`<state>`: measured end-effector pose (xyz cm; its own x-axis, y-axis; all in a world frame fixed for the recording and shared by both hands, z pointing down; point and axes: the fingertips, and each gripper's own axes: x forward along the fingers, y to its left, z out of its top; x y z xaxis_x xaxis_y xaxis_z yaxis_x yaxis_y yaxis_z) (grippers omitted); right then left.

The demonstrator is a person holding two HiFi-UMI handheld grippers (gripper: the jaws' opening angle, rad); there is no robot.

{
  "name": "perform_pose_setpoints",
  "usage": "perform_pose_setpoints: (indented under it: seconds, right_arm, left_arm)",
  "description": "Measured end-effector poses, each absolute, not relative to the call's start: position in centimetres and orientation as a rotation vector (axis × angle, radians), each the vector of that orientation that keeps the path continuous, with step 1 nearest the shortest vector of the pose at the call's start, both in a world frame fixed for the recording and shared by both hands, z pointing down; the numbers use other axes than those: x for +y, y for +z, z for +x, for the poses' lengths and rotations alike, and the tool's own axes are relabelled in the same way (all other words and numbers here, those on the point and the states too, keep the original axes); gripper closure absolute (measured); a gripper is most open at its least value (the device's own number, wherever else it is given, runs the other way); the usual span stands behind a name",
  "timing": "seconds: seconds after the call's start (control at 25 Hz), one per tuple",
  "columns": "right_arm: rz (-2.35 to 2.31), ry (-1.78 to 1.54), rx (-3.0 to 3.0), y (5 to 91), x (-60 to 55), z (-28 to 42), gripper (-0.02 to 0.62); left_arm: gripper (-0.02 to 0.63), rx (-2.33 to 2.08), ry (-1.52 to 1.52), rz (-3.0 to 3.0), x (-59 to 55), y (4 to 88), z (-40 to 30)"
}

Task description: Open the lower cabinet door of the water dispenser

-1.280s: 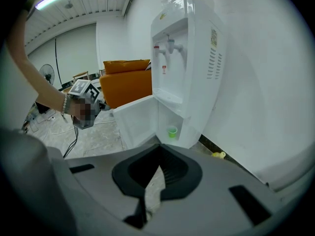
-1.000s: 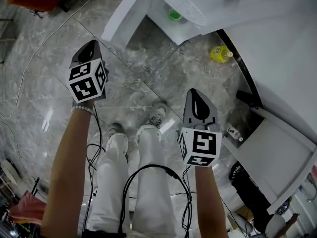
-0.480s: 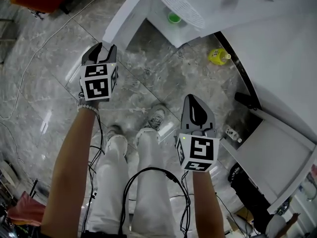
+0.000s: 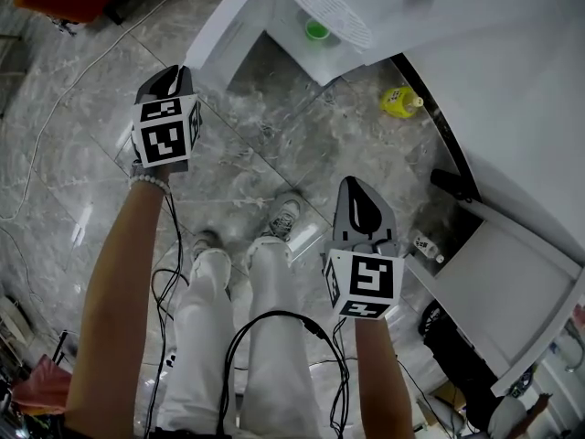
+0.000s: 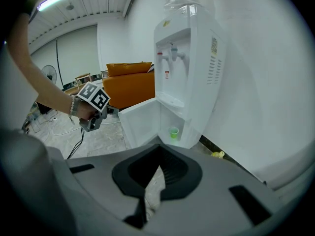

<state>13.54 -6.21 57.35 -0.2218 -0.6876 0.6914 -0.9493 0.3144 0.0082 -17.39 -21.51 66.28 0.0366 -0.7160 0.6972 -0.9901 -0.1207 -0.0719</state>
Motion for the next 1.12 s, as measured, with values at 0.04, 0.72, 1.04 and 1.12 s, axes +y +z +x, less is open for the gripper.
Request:
perform_pose_setpoints:
  seconds: [0.04, 0.72, 1.04, 1.12]
  right_arm:
    - [1.44, 0.569, -1.992, 57.4, -6.3, 13.6, 0.591]
    - [1.429, 0.587, -1.986, 58.6, -7.3, 13.4, 0.591]
    - [1.419, 0.593, -1.988, 59.2, -7.8, 13.4, 0.591]
    - [1.417, 0.591, -1.989, 59.2, -8.0, 13.5, 0.591]
  left_arm:
    - [0.555, -1.726, 0.843, 1.886, -21.7, 66.3, -17.6]
    - [0.403, -1.619, 0.911, 1.954, -21.3, 68.3, -15.9]
    - [0.426, -1.64, 0.953, 1.97, -22.1, 68.3, -16.9]
    - [0.426, -1.652, 0.95, 1.97, -22.3, 68.2, -17.3]
